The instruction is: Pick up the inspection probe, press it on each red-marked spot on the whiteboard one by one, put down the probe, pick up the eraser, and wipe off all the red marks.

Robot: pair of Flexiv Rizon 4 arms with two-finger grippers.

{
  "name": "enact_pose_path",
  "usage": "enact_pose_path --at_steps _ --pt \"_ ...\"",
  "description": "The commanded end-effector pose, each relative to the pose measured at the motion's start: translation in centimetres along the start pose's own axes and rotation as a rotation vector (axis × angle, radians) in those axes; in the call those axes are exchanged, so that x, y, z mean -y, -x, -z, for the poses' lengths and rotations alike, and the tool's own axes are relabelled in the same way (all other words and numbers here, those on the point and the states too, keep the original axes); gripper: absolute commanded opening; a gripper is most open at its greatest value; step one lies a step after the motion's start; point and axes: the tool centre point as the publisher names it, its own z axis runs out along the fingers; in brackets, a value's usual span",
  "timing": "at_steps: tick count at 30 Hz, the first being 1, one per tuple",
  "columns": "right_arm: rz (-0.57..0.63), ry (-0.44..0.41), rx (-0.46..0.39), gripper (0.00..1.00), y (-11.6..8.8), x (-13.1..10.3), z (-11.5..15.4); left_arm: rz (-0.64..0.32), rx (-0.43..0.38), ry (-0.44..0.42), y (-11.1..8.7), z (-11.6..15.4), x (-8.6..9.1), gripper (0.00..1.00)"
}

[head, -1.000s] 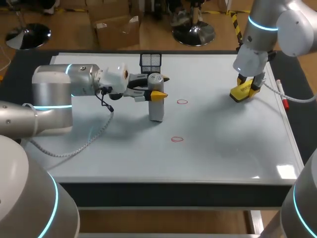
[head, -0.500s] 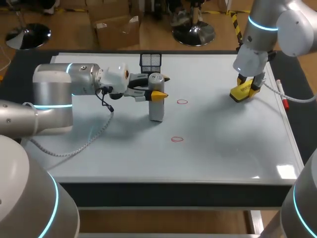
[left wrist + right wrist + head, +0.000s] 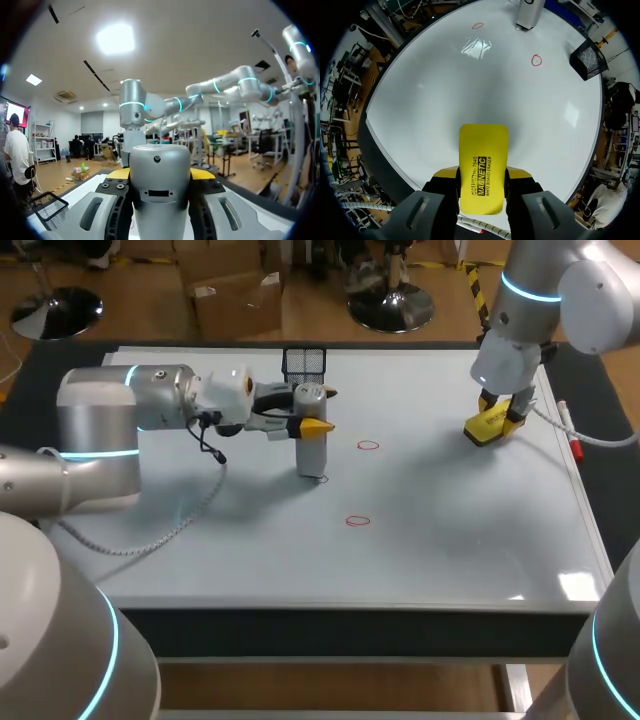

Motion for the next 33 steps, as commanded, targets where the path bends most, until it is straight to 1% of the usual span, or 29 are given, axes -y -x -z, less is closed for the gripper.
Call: enact_pose_path --at_steps 1,8,12,13,16,18,28,33 --pt "0.001 -0.003 -0.004 0.0 0.1 0.0 0.1 -0.009 0.061 0.014 -1.7 1.8 1.9 0.0" --pt "0.001 -0.003 -0.004 0.0 0.1 0.0 0.1 -0.037 0.137 0.012 -2.8 5.0 3.7 0.0" --pt "0.001 -0.003 -0.004 0.0 0.1 0.0 0.1 -0.042 0.191 0.013 -3.8 7.2 4.3 0.0" --pt "0.001 -0.003 -0.004 0.0 0.1 0.0 0.1 -0.042 0.205 0.015 -4.0 7.7 4.4 0.0" --pt "0.001 -0.003 -0.004 0.0 0.1 0.0 0.1 -0.027 0.246 -0.019 -4.7 9.5 4.6 0.0" --pt "0.001 -0.003 -0.004 0.0 0.1 0.0 0.1 -0.037 0.267 0.001 -5.2 10.4 4.7 0.0" --pt "0.001 -0.003 -0.004 0.0 0.1 0.0 0.1 -0.056 0.372 0.009 -7.2 14.6 5.9 0.0" --pt "0.001 -0.003 -0.004 0.0 0.1 0.0 0.1 -0.06 0.413 0.017 -8.0 16.4 6.1 0.0"
